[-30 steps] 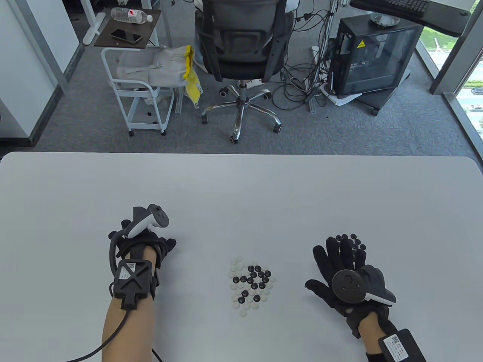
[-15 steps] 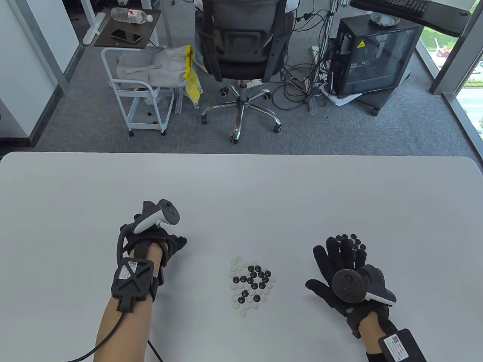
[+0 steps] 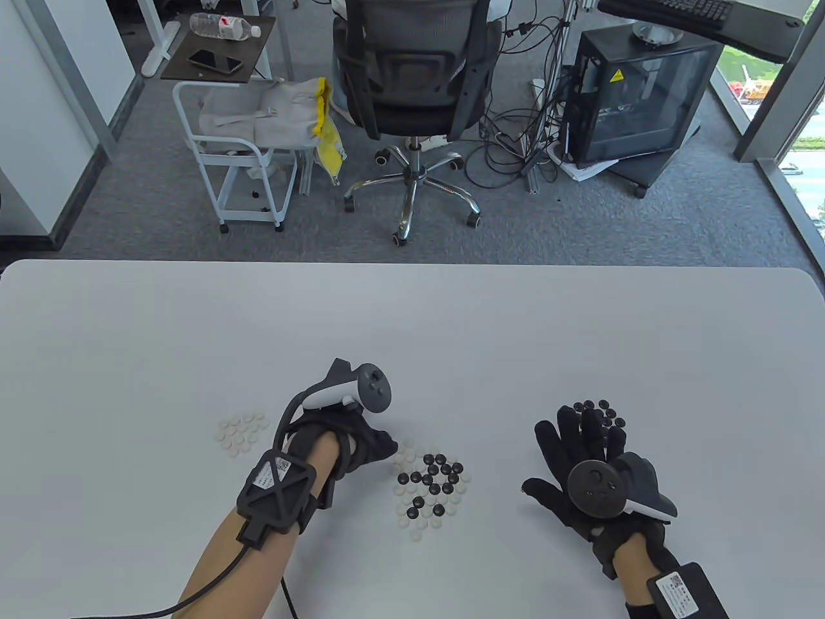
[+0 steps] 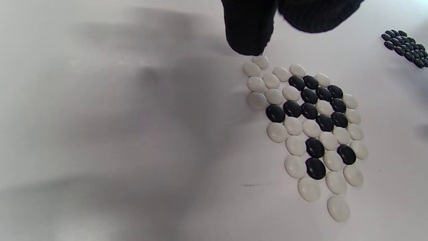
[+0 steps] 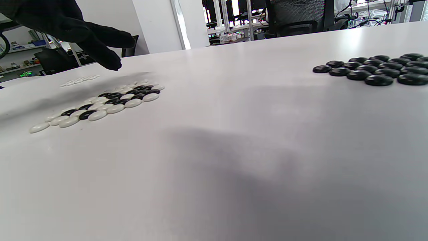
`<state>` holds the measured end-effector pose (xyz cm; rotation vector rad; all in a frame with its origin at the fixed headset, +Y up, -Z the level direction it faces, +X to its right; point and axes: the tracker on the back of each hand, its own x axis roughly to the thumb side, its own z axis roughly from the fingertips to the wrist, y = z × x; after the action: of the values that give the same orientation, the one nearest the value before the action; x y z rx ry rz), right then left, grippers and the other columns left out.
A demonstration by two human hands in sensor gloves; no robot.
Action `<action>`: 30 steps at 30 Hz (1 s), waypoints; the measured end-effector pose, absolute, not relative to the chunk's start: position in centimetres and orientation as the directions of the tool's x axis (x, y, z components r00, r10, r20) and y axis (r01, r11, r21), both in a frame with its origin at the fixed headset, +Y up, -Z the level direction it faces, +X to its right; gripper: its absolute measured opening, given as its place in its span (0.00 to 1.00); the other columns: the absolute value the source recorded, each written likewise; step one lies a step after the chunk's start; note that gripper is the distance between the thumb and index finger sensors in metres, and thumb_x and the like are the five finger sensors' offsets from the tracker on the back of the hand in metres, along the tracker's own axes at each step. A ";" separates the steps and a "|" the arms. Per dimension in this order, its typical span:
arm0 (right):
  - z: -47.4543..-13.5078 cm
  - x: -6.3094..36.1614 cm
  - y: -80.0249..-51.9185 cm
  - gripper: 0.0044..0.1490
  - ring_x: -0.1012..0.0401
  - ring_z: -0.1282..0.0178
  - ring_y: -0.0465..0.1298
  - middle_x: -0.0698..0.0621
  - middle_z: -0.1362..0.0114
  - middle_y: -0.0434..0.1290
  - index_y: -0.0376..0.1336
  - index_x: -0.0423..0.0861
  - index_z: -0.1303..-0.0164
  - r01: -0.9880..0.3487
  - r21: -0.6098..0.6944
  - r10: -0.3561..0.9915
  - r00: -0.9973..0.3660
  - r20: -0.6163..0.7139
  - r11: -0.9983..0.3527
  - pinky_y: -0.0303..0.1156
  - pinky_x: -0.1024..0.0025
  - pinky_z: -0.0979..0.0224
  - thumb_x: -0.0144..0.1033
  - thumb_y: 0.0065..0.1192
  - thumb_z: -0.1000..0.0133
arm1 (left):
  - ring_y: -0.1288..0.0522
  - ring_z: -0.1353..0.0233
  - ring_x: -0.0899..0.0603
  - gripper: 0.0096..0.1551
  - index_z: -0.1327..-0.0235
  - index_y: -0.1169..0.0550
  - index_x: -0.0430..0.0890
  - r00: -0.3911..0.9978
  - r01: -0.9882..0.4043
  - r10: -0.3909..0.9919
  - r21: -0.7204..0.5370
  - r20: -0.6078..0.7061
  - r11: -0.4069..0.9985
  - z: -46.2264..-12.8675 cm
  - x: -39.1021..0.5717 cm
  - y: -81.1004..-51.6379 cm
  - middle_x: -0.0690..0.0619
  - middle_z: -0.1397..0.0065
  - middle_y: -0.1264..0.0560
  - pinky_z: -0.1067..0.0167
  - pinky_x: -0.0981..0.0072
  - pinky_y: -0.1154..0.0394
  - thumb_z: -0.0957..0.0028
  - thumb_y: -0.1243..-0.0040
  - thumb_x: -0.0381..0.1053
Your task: Go stone sorting task
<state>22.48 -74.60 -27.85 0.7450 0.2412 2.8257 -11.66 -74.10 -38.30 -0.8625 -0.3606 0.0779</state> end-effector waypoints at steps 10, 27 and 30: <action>-27.8 22.5 -74.6 0.56 0.23 0.25 0.24 0.18 0.17 0.27 0.33 0.29 0.11 -0.158 0.215 0.244 -0.850 0.467 -0.964 0.26 0.13 0.35 0.56 0.41 0.31 | 0.82 0.28 0.24 0.39 0.17 0.41 0.61 0.933 0.167 0.139 -0.743 0.332 0.648 -38.6 -8.0 -76.8 0.39 0.20 0.78 0.43 0.15 0.74 0.45 0.60 0.65; -27.9 23.0 -74.4 0.56 0.23 0.25 0.24 0.18 0.17 0.27 0.33 0.29 0.11 -0.166 0.214 0.249 -0.851 0.462 -0.963 0.27 0.13 0.36 0.56 0.41 0.31 | 0.82 0.27 0.25 0.39 0.18 0.33 0.59 0.991 -0.129 0.064 -0.759 -0.115 0.639 -40.4 -23.3 -75.9 0.41 0.19 0.77 0.43 0.16 0.75 0.46 0.60 0.66; -27.9 23.0 -74.6 0.55 0.23 0.25 0.24 0.18 0.17 0.27 0.33 0.29 0.11 -0.162 0.222 0.250 -0.852 0.459 -0.961 0.27 0.13 0.36 0.56 0.40 0.31 | 0.82 0.27 0.25 0.39 0.19 0.33 0.59 0.988 -0.141 0.047 -0.756 -0.145 0.639 -39.9 -25.1 -75.8 0.41 0.19 0.77 0.43 0.16 0.75 0.46 0.60 0.66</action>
<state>23.03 -74.56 -27.94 0.7344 0.2588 2.8209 -25.09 -75.78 -39.93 -0.8716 0.1156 0.1074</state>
